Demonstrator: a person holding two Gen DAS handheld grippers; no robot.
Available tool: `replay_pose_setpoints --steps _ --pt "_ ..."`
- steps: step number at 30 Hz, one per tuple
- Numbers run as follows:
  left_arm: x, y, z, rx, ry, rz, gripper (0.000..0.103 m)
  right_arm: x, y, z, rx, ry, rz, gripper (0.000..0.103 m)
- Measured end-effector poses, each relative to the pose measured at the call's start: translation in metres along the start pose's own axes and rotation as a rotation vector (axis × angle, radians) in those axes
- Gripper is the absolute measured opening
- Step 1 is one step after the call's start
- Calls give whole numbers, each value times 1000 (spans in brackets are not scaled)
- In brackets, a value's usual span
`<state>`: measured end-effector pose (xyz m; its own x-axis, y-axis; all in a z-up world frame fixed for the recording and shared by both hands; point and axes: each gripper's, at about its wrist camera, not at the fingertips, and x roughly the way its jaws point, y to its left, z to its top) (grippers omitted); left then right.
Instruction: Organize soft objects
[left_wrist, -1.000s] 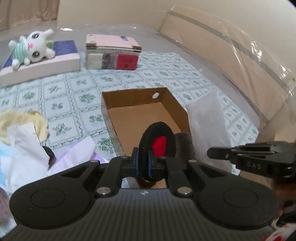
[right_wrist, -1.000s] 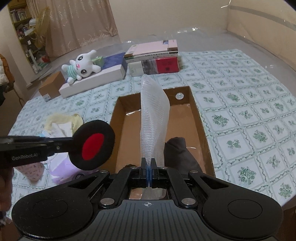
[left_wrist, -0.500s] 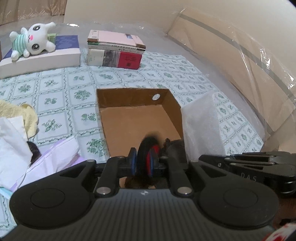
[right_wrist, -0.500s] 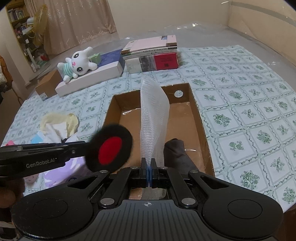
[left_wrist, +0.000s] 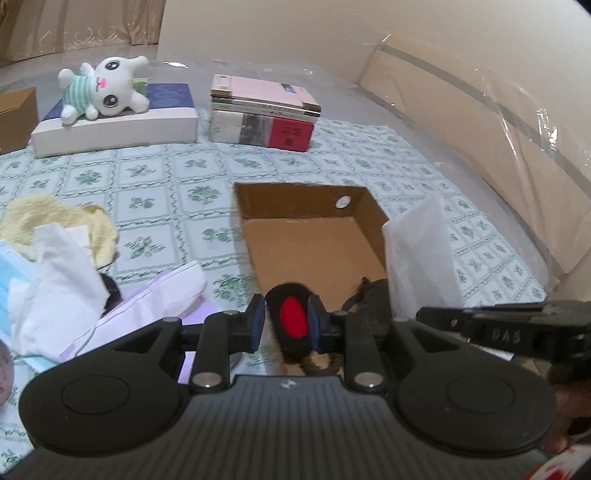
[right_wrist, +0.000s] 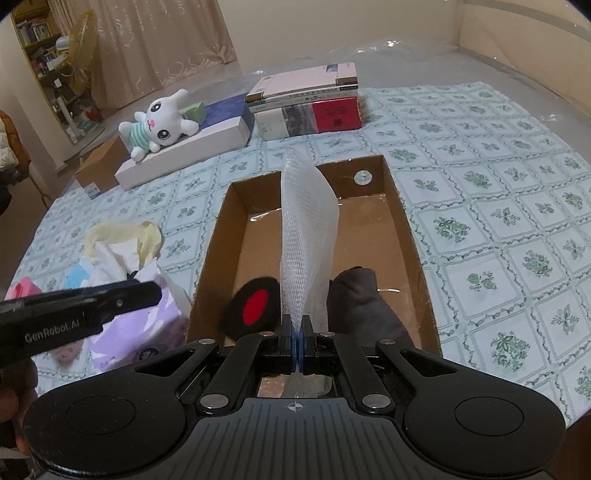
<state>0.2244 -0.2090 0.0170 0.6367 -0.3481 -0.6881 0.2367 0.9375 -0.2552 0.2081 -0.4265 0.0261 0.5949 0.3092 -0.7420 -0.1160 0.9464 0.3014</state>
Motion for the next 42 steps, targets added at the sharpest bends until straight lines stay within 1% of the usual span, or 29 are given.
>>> replay_pose_setpoints --steps 3,4,5,6,7,8,9,10,14,16,21,33,37,42 --pt "-6 4 -5 -4 -9 10 22 0 0 1 7 -12 49 2" --pt "-8 6 -6 -6 -12 12 22 0 0 1 6 -14 47 2" --pt "-11 7 -7 -8 -17 13 22 -1 1 1 5 -20 42 3" --pt "-14 8 -9 -10 -22 15 23 -2 1 1 5 -28 39 8" --pt "-16 9 -10 -10 -26 17 24 -4 1 1 13 -39 37 22" --pt "-19 11 -13 -10 -30 20 25 -6 1 0 21 -47 34 32" --pt "-22 12 -15 -5 -31 22 25 -8 0 -1 30 -60 29 57" --pt "-24 13 -16 1 -31 23 26 -11 0 -1 34 -74 24 68" --pt "-36 20 -24 11 -46 35 26 -19 -1 -3 43 -89 18 68" --pt "-44 25 -29 7 -55 38 28 -24 0 -6 52 -95 18 68" --pt "-66 39 -47 -7 -74 40 30 -38 12 -20 85 -121 39 68" --pt "-132 92 -103 -13 -116 120 35 -64 79 -75 112 -209 128 68" --pt "-152 111 -116 -29 -136 147 39 -65 102 -95 103 -207 140 68" --pt "-173 132 -128 -35 -161 189 42 -61 128 -115 42 -189 130 68"
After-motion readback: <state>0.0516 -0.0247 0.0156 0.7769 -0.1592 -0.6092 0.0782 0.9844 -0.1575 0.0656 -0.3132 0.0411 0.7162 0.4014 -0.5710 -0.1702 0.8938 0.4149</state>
